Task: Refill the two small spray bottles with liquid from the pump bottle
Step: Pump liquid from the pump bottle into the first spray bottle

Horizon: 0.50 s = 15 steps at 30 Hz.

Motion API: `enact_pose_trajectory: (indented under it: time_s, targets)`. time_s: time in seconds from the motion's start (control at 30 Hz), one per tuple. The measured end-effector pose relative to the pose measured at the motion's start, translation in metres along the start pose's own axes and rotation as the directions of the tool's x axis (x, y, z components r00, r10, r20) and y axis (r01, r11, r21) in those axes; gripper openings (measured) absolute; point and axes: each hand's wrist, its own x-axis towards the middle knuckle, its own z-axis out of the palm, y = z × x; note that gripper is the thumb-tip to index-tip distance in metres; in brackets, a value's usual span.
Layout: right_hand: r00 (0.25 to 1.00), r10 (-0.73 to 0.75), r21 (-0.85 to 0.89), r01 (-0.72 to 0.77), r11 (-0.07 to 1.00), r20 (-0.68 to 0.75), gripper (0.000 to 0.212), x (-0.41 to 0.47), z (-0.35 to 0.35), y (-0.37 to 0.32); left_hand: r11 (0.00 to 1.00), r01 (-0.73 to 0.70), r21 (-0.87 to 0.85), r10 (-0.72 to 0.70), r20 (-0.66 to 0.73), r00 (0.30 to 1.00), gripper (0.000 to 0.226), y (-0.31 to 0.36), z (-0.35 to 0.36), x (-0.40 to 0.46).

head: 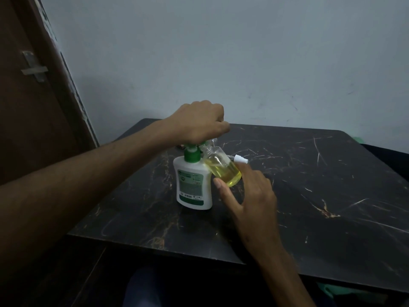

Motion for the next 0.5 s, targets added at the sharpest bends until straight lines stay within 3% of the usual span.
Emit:
enact_pose_trajectory:
  time_s: [0.5]
  targets:
    - [1.0, 0.005, 0.017, -0.004, 1.0, -0.011, 0.038, 0.0002, -0.002, -0.0016, 0.998, -0.028, 0.06, 0.029, -0.025, 0.999, 0.04, 0.0033, -0.005, 0.0]
